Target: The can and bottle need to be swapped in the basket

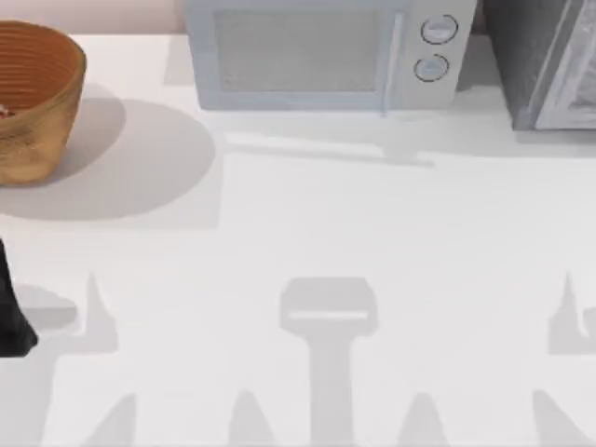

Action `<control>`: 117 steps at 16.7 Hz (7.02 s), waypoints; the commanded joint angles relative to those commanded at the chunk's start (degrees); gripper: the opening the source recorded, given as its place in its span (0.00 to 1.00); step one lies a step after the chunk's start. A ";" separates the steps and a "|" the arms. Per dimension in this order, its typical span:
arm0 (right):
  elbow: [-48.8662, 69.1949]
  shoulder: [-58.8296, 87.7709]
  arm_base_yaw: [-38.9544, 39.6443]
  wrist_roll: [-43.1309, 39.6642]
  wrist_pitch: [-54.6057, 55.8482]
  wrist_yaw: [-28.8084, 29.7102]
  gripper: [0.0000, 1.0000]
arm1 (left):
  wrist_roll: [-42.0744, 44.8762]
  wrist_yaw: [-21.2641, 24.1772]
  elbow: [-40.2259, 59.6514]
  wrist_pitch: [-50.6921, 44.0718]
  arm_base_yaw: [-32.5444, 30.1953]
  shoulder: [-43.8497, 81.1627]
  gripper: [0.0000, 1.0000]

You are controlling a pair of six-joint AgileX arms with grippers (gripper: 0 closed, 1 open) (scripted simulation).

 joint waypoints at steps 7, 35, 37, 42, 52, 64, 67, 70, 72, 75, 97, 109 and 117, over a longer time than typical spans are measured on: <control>0.00 0.00 0.00 0.00 0.00 0.00 1.00 | 0.40 0.02 4.08 -4.61 1.17 7.13 1.00; 0.00 0.00 0.00 0.00 0.00 0.00 1.00 | 12.79 14.03 122.02 -67.94 13.09 128.15 1.00; 0.00 0.00 0.00 0.00 0.00 0.00 1.00 | 13.25 14.87 128.20 -71.07 13.66 134.47 1.00; 0.00 0.00 0.00 0.00 0.00 0.00 1.00 | 13.94 16.19 137.73 -75.93 14.53 144.19 1.00; 0.00 0.00 0.00 0.00 0.00 0.00 1.00 | 13.48 16.25 136.96 -74.29 14.07 145.33 1.00; 0.00 0.00 0.00 0.00 0.00 0.00 1.00 | 12.15 16.11 129.54 -64.70 12.80 147.16 0.85; 0.00 0.00 0.00 0.00 0.00 0.00 1.00 | 12.15 16.11 129.54 -64.70 12.80 147.16 0.62; 0.00 0.00 0.00 0.00 0.00 0.00 1.00 | 12.15 16.11 129.54 -64.70 12.80 147.16 0.40; 0.00 0.00 0.00 0.00 0.00 0.00 1.00 | 12.15 16.11 129.54 -64.70 12.80 147.16 0.25; 0.00 0.00 0.00 0.00 0.00 0.00 1.00 | 12.15 16.11 129.54 -64.70 12.80 147.16 0.02; 0.00 0.00 0.00 0.00 0.00 0.00 1.00 | 7.49 8.38 85.75 -38.82 11.15 98.73 0.00; 0.00 0.00 0.00 0.00 0.00 0.00 1.00 | 2.23 0.99 17.30 -6.42 2.88 19.57 0.00; 0.00 0.00 0.00 0.00 0.00 0.00 1.00 | 0.00 0.00 0.00 0.00 0.00 0.00 0.00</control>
